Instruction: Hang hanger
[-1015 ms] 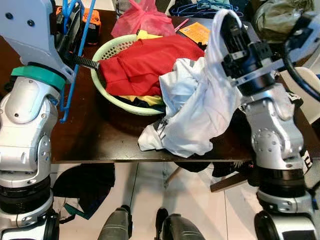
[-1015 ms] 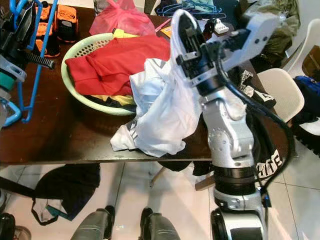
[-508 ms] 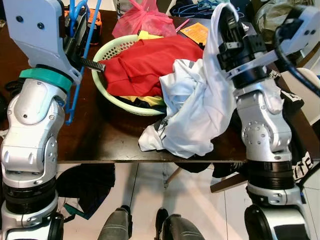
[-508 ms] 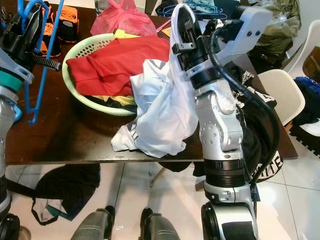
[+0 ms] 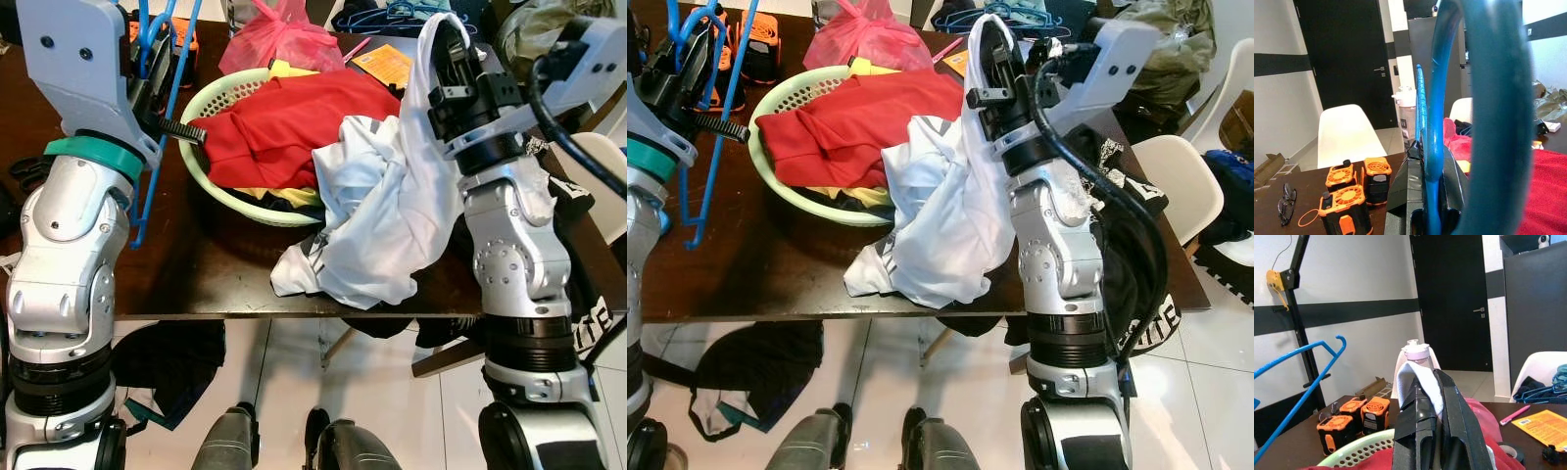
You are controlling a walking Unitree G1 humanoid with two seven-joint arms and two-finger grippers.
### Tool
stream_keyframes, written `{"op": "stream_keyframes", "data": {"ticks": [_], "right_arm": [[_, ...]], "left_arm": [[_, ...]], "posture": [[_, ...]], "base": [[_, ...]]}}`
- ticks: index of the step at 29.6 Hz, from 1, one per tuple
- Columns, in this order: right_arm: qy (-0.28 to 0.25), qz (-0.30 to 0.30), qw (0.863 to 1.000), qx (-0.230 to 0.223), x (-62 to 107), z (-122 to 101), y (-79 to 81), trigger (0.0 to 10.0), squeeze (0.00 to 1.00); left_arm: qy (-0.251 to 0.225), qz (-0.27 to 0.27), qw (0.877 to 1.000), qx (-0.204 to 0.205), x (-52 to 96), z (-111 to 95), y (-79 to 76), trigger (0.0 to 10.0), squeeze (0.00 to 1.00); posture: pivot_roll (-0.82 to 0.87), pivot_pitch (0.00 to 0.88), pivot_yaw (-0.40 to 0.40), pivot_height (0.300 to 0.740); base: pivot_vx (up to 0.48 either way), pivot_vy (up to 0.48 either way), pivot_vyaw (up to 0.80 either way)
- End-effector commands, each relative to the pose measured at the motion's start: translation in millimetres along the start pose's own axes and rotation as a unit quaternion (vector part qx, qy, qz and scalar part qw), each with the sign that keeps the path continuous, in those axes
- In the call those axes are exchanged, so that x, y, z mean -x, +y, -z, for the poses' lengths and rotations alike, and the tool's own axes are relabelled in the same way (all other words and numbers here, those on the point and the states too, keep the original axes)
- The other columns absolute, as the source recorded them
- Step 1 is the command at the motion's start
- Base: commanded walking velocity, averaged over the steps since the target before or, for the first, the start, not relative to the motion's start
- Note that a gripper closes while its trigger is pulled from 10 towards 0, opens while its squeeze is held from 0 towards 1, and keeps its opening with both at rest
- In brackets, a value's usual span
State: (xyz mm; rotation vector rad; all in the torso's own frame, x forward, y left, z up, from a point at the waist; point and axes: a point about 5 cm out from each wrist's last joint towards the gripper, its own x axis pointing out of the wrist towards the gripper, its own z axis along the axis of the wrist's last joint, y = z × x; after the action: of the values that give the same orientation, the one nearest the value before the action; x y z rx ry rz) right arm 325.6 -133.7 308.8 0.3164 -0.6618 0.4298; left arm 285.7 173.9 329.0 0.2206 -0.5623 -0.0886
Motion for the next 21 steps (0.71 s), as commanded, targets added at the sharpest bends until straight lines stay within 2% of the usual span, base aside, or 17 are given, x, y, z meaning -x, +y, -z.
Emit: {"op": "stream_keyframes", "data": {"ticks": [1, 7, 9, 12, 21], "right_arm": [[-0.002, 0.018, 1.0, 0.004, 3.7, -0.9, -7.0, 10.0, 0.0], [-0.002, 0.019, 1.0, 0.005, 3.6, -1.3, -6.8, 10.0, 0.0], [0.004, 0.018, 1.0, 0.023, 3.2, -0.9, -6.8, 10.0, 0.0], [0.004, 0.016, 1.0, 0.023, 2.9, -0.2, -5.9, 10.0, 0.0], [0.0, 0.017, 1.0, 0.002, 3.4, 1.0, -6.4, 10.0, 0.0]], "left_arm": [[-0.001, -0.001, 1.0, 0.001, 1.4, -0.1, -0.3, 10.0, 0.0], [-0.001, -0.001, 1.0, 0.001, 1.1, -0.1, 0.1, 10.0, 0.0], [-0.001, -0.002, 1.0, 0.0, 0.7, 0.4, 0.2, 10.0, 0.0], [0.0, -0.003, 1.0, 0.002, 0.5, 1.0, -0.3, 10.0, 0.0], [0.002, -0.008, 1.0, 0.007, -0.1, 1.7, 0.2, 10.0, 0.0]], "posture": [[0.19, 0.105, -0.042, 0.705], [0.18, 0.106, -0.042, 0.691], [0.18, 0.106, -0.042, 0.691], [0.18, 0.106, -0.044, 0.691], [0.19, 0.105, -0.045, 0.691]], "base": [[0.0, 0.0, 0.0], [0.0, 0.0, 0.0], [0.0, 0.0, 0.0], [0.0, 0.0, 0.0], [0.0, 0.0, 0.0]]}}
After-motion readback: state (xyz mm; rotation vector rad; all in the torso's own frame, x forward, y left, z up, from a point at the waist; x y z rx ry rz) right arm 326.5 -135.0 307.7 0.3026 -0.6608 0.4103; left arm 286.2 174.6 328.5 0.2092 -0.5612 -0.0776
